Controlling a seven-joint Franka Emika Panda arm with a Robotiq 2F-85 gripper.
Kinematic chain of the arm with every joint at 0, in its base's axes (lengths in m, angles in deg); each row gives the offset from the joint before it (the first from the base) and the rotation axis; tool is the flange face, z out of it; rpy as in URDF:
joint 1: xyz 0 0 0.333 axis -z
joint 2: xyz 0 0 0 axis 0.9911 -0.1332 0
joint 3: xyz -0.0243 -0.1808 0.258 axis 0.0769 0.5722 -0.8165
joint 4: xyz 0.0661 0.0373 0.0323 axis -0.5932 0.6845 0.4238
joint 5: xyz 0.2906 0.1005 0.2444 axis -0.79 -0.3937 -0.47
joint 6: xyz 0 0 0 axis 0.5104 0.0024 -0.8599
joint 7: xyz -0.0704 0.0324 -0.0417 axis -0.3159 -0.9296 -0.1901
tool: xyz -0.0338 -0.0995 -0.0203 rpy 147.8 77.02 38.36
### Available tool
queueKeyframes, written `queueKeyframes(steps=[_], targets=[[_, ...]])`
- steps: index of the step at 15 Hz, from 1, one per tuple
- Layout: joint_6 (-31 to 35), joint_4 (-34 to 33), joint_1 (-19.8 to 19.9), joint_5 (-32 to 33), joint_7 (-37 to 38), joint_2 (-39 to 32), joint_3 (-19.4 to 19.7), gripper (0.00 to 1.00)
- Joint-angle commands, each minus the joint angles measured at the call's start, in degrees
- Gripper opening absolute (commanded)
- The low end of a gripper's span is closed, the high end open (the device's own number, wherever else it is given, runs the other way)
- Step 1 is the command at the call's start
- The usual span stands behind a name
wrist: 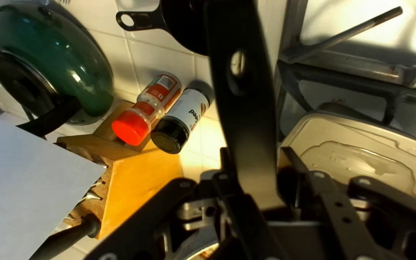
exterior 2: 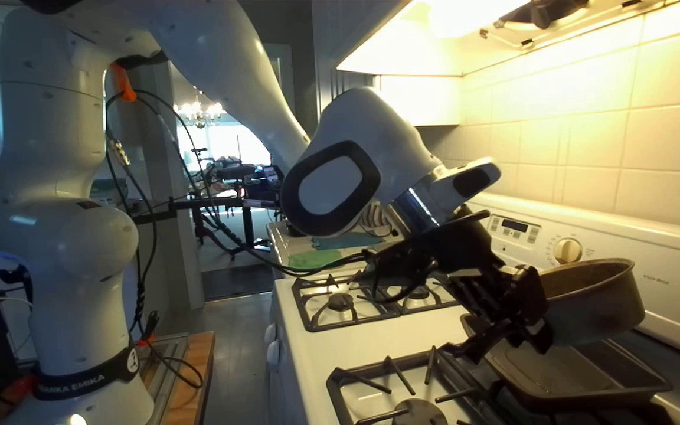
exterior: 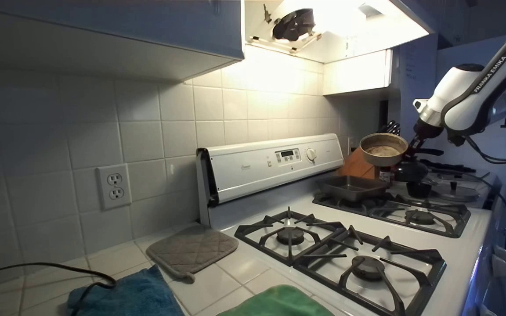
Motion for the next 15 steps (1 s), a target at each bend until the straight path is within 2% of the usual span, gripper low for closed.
queueKeyframes(steps=[1,8,9,10,12,13,14,15], targets=[[-0.10,3.07,-2.40,2.46,-2.93,7.64,3.27,0.11],[-2.11,6.88,-2.58,5.33,-5.00,13.57,5.20,0.11],[-2.63,7.17,9.27,6.17,-4.93,14.44,-6.23,0.11],[-3.41,7.86,11.43,6.63,-5.40,15.57,-8.09,0.11],[-5.66,9.29,20.27,7.50,-6.20,17.77,-16.31,0.11],[-6.16,10.56,14.75,8.61,-6.24,19.31,-10.03,0.11],[-7.54,10.76,17.24,9.39,-6.28,20.25,-12.03,0.11],[-8.41,11.14,18.00,10.25,-6.04,21.09,-12.31,0.11]])
